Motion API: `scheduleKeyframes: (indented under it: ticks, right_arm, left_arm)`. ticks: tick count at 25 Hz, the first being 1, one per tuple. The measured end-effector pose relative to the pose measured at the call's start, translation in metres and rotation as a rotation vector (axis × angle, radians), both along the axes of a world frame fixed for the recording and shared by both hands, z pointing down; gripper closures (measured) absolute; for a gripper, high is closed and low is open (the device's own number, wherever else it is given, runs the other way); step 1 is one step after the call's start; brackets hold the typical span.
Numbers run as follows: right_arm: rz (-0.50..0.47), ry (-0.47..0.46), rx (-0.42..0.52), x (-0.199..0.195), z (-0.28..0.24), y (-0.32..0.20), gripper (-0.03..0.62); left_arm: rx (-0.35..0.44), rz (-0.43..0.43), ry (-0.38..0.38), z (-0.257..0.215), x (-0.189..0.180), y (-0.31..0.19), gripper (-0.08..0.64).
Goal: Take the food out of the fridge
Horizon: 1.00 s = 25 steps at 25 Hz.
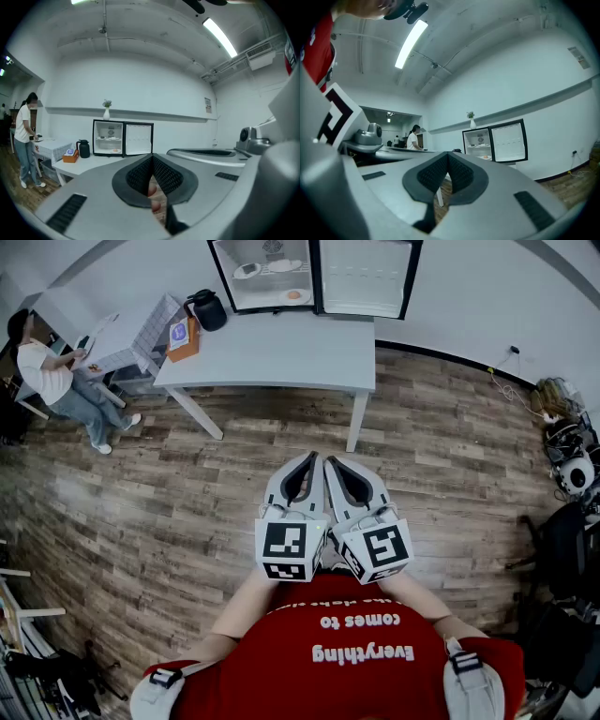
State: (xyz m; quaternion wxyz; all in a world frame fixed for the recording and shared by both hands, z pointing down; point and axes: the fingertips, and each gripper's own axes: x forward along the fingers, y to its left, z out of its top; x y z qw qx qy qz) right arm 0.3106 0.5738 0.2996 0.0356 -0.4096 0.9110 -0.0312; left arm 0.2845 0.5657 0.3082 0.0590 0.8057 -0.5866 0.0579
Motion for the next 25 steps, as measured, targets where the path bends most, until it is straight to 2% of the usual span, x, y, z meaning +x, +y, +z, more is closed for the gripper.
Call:
scheduleKeyframes:
  ticks: [6,14,20,25]
  right_arm:
    - [-0.026,0.004,-0.003,0.012,0.013,-0.001,0.578]
    - [-0.05,0.0,-0.025,0.005,0.032,-0.029,0.578]
    - [-0.023,0.011,-0.018,-0.016,0.04,-0.099,0.578]
    - [0.02,0.018,-0.026,-0.05,0.043,-0.182,0.578]
  left_arm:
    - [-0.017,-0.029,-0.001,0.014,0.012,-0.001,0.554]
    - [-0.036,-0.051,0.01,0.032,0.004,-0.028,0.554]
    - [-0.033,-0.028,0.032,0.041,-0.017,-0.098,0.554]
    - [-0.036,0.008,0.021,0.042,-0.05,-0.184,0.554]
